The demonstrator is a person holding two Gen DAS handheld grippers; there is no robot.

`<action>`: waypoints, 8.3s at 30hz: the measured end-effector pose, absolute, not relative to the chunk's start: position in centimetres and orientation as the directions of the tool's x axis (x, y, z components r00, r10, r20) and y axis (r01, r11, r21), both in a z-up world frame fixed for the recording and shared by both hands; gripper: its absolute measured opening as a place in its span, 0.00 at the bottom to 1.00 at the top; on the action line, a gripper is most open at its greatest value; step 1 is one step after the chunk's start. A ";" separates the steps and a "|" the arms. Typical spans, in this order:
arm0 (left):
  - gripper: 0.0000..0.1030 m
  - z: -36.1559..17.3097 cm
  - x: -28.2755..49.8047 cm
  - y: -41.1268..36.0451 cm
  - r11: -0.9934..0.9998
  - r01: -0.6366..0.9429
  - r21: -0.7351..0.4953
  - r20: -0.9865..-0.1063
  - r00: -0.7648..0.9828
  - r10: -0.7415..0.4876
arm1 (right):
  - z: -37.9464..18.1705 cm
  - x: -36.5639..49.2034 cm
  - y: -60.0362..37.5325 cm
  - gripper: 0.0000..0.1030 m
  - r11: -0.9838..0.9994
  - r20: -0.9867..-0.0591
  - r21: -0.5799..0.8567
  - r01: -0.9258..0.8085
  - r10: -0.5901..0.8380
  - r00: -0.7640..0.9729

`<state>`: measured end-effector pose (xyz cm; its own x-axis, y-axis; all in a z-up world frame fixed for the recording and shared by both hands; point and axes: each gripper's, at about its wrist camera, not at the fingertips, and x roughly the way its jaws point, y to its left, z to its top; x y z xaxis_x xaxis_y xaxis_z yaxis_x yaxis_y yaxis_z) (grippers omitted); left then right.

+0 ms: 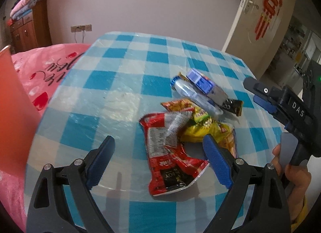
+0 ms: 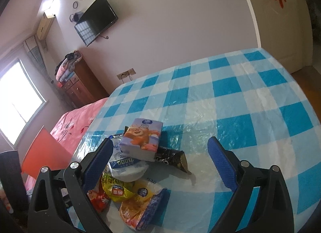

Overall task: Collect trash
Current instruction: 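Grasp the red chip wrapper with the left gripper while the right grasps the tissue pack, then carry wrapper and tissue pack over the orange bucket and release both, then move both tools back to the table toward the remaining wrappers and bottle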

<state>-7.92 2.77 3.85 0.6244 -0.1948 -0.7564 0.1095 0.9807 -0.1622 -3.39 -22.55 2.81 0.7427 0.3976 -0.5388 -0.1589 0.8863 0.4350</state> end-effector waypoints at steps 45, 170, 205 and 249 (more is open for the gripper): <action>0.38 0.9 -6.8 3.0 0.954 0.123 -0.272 -0.745 0.600 -0.290 | 0.7 2.5 -17.3 0.78 0.881 -0.653 0.417 -0.222 0.461 0.601; 0.87 14.7 -17.5 27.9 0.930 -0.207 -0.303 -0.277 0.953 0.122 | 10.6 -8.4 2.0 0.91 0.812 -0.495 0.191 -0.551 0.565 0.660; 0.87 11.4 -15.9 13.6 0.996 0.000 -0.093 -0.480 0.876 -0.045 | 6.6 -11.2 -11.1 0.95 0.897 -0.395 0.185 -0.401 0.441 0.806; 0.86 4.1 -6.5 -2.7 0.970 0.178 -0.164 -0.746 0.621 -0.240 | 1.1 -5.3 -27.7 0.95 0.852 -0.501 0.505 -0.140 0.422 0.756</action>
<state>-6.47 -2.71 4.09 0.6207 -0.2397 -0.7465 0.1779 0.9703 -0.1637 -5.33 -27.72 1.13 0.7557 0.4216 -0.5012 -0.1403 0.8517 0.5049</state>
